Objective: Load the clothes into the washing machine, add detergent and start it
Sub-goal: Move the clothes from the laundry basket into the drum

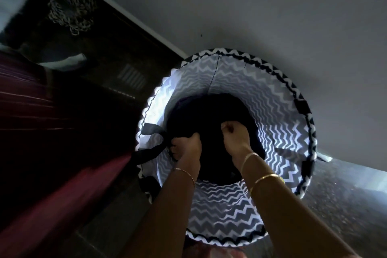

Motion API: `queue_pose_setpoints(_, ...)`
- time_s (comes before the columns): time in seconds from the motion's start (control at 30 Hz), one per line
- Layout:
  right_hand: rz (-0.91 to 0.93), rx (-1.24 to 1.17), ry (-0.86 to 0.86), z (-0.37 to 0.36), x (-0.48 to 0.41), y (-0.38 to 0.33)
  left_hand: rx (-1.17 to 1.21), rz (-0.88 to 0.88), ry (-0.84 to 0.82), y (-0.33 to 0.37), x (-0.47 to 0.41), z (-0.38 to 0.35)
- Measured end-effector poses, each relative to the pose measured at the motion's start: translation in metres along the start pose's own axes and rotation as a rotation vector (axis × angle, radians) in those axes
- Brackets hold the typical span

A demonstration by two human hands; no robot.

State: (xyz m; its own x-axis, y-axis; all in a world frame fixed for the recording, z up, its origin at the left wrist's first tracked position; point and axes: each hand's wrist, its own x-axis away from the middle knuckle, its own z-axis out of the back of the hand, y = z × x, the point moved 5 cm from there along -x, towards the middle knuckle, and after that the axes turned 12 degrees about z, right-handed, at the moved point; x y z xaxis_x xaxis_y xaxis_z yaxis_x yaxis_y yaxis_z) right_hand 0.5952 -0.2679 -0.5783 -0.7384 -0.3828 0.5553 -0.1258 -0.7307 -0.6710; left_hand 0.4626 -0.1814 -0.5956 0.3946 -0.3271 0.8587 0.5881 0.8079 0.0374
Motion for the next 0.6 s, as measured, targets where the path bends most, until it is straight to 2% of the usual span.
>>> queue_pose_setpoints(0.13,-0.184,-0.602,0.005,0.021,0.046,-0.020,0.112,-0.024,-0.057,-0.013,0.032,0.010)
queue_pose_setpoints(0.2,-0.198,-0.899,-0.069,0.038,0.072,-0.043,0.236,0.088,-0.139,-0.022,0.046,0.012)
queue_pose_setpoints(0.23,-0.183,-1.003,-0.112,0.047,0.084,-0.055,0.316,0.137,-0.200,-0.023,0.058,0.016)
queue_pose_setpoints(0.3,-0.135,-1.154,-0.184,0.067,0.112,-0.079,0.365,0.222,-0.442,-0.022,0.093,0.026)
queue_pose_setpoints(0.4,-0.079,-1.287,-0.269,0.089,0.151,-0.110,0.322,0.263,-0.726,-0.015,0.154,0.049)
queue_pose_setpoints(0.5,-0.026,-1.328,-0.428,0.099,0.197,-0.144,0.404,0.259,-1.106,-0.010,0.210,0.071)
queue_pose_setpoints(0.53,-0.028,-1.319,-0.466,0.100,0.210,-0.153,0.434,0.230,-1.180,-0.008,0.226,0.080)
queue_pose_setpoints(0.6,-0.045,-1.260,-0.500,0.103,0.234,-0.167,0.428,0.176,-1.198,-0.011,0.251,0.101)
